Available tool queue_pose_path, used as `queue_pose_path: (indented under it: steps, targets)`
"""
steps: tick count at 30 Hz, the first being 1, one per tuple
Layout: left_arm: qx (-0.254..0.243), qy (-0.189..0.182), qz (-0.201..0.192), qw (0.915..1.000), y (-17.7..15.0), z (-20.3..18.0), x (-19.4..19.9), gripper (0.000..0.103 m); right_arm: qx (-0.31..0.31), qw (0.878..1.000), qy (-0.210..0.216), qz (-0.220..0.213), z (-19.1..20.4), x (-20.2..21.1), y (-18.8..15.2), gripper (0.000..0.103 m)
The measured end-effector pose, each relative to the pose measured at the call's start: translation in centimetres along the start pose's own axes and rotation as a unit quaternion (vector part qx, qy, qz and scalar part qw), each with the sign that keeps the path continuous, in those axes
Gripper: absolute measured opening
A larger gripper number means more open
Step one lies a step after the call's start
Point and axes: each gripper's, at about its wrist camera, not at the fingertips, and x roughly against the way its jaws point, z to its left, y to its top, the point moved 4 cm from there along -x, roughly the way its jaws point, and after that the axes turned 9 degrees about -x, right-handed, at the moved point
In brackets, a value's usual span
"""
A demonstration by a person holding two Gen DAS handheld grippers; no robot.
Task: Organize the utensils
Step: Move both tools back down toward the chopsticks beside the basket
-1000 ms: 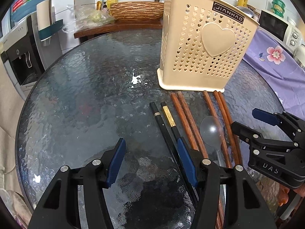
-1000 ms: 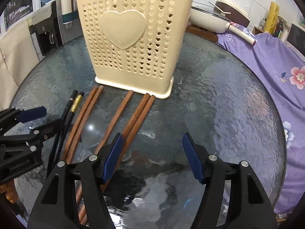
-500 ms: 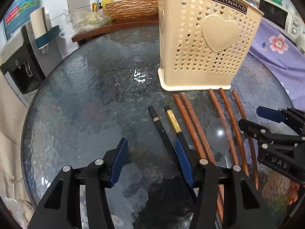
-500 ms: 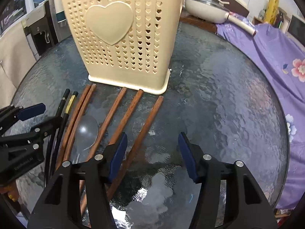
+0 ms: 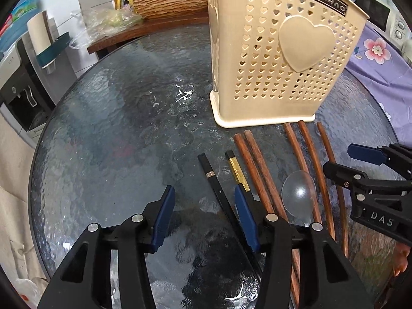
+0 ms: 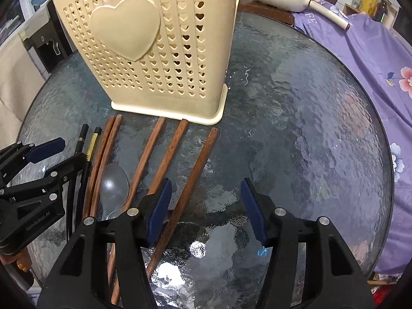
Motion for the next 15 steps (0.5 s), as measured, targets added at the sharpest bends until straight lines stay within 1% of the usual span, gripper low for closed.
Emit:
queue_pose_path:
  steps: [4, 7, 13, 14, 15]
  targets:
    - [-0.001, 0.000, 0.009, 1.0000, 0.8, 0.2, -0.4, 0.045, -0.010, 1.000, -0.004, -0.004, -0.2, -0.3, 0.2, 0.056]
    - [0.001, 0.002, 0.010, 0.9999, 1.1, 0.1, -0.5, 0.042, -0.019, 1.000, -0.009, -0.007, -0.3, -0.6, 0.7, 0.056]
    - [0.016, 0.015, -0.003, 0.9998, 1.3, 0.1, -0.7, 0.039, -0.033, 0.999, -0.014, -0.023, -0.4, -1.0, 1.0, 0.056]
    - [0.017, 0.016, -0.003, 0.9997, 1.3, 0.1, -0.7, 0.039, -0.032, 0.999, -0.014, -0.026, -0.4, -1.0, 1.1, 0.055]
    - [0.018, 0.016, -0.003, 0.9997, 1.3, 0.1, -0.7, 0.038, -0.032, 0.999, -0.014, -0.027, -0.1, -1.0, 0.9, 0.051]
